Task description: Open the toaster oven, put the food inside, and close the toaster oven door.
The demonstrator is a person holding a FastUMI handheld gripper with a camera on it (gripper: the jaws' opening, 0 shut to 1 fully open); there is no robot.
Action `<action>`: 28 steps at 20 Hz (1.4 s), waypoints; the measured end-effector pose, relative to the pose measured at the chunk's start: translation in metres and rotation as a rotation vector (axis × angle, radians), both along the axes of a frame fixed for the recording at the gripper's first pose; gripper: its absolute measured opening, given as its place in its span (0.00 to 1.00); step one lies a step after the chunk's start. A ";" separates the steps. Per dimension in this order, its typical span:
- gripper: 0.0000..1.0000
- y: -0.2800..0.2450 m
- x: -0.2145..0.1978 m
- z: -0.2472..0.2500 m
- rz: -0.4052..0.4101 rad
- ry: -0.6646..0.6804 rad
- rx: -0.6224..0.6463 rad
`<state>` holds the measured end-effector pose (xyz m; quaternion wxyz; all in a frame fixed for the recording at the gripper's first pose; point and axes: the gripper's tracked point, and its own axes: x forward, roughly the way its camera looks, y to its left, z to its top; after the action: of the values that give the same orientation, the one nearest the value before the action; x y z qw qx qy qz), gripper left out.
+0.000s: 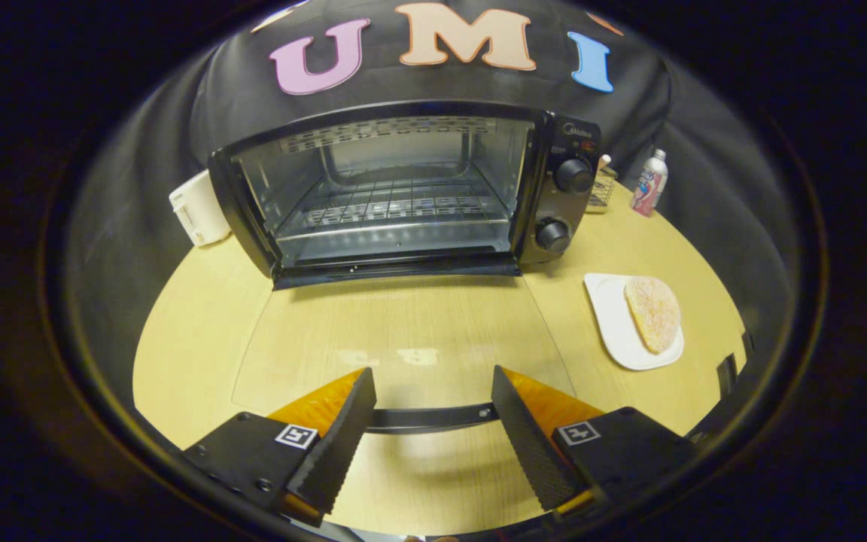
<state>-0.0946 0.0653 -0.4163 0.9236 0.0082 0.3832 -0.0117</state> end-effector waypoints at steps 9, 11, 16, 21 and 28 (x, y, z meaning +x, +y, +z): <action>0.99 -0.081 0.038 0.058 -0.145 -0.119 -0.105; 0.99 -0.108 0.044 0.062 -0.212 -0.119 -0.121; 0.99 -0.187 0.053 0.052 -0.346 -0.068 -0.192; 0.99 -0.246 0.061 0.029 -0.431 -0.007 -0.219; 0.99 -0.270 0.070 -0.013 -0.482 0.060 -0.102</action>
<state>-0.0247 -0.2047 -0.4298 0.8816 0.0525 0.3962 -0.2512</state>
